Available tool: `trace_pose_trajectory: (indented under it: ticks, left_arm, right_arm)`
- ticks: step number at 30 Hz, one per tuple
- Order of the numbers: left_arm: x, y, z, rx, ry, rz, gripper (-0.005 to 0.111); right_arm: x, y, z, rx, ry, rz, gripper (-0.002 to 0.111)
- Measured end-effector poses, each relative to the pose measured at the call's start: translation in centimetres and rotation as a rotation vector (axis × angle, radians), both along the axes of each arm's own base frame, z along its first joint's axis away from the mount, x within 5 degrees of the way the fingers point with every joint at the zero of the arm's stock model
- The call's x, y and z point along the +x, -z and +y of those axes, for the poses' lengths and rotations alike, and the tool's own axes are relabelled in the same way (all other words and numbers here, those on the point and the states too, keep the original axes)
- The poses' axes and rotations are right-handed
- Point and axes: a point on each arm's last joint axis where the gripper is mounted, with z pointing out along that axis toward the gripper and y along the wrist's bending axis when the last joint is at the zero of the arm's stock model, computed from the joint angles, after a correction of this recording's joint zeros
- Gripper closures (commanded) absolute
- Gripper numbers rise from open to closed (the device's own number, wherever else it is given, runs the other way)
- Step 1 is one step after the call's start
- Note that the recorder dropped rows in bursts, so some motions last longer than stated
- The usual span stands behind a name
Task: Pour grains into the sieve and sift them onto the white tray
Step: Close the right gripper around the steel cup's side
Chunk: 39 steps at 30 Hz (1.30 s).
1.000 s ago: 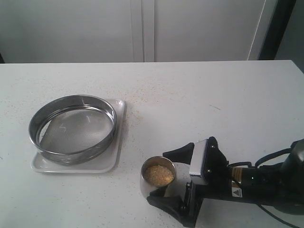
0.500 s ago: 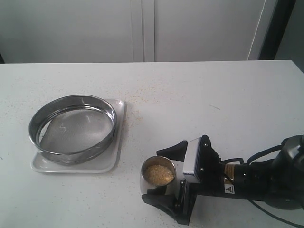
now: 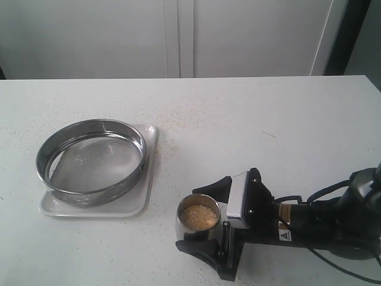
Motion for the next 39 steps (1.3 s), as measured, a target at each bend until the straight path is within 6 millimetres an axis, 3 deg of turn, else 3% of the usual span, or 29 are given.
trace_pose_trajectory:
  ticks: [30,33,39]
  left_arm:
    - [0.0,0.0,0.0,0.000,0.000,0.000,0.107]
    - [0.0,0.0,0.0,0.000,0.000,0.000,0.107]
    - [0.0,0.0,0.0,0.000,0.000,0.000,0.107]
  right_arm:
    - [0.6,0.9,0.0,-0.106,-0.021,-0.006,0.023]
    - [0.6,0.9,0.0,-0.106,-0.021,-0.006,0.036]
    - [0.6,0.9,0.0,-0.109,-0.021,-0.007,0.086]
